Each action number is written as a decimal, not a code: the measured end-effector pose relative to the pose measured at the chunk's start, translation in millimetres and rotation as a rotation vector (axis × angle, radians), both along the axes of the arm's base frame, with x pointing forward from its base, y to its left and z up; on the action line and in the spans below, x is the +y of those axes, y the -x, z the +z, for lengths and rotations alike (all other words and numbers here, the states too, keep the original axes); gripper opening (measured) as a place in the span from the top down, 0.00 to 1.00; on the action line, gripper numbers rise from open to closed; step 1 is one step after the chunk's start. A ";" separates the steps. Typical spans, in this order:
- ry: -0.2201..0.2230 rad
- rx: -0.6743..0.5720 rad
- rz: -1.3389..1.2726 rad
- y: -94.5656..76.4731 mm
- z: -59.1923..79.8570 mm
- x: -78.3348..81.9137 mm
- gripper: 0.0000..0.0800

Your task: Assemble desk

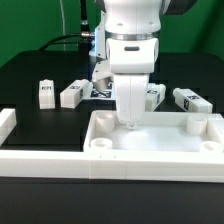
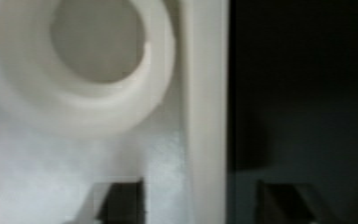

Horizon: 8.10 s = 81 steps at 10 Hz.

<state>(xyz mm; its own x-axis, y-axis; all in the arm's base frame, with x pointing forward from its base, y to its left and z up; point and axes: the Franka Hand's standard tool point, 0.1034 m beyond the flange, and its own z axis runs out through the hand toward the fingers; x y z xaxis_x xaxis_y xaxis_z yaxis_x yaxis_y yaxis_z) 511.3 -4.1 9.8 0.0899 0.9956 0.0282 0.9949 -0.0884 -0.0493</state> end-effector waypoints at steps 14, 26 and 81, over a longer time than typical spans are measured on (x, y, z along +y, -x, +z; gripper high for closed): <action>0.028 -0.028 -0.610 -7.8 58.9 68.2 0.19; 0.043 0.016 -1.116 4.4 51.2 134.4 0.19; 0.174 0.135 -1.156 -44.8 121.9 107.9 0.64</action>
Offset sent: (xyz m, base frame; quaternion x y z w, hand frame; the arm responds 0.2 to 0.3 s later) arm -0.0018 0.0242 0.0469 0.0302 -0.0352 0.1223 0.9914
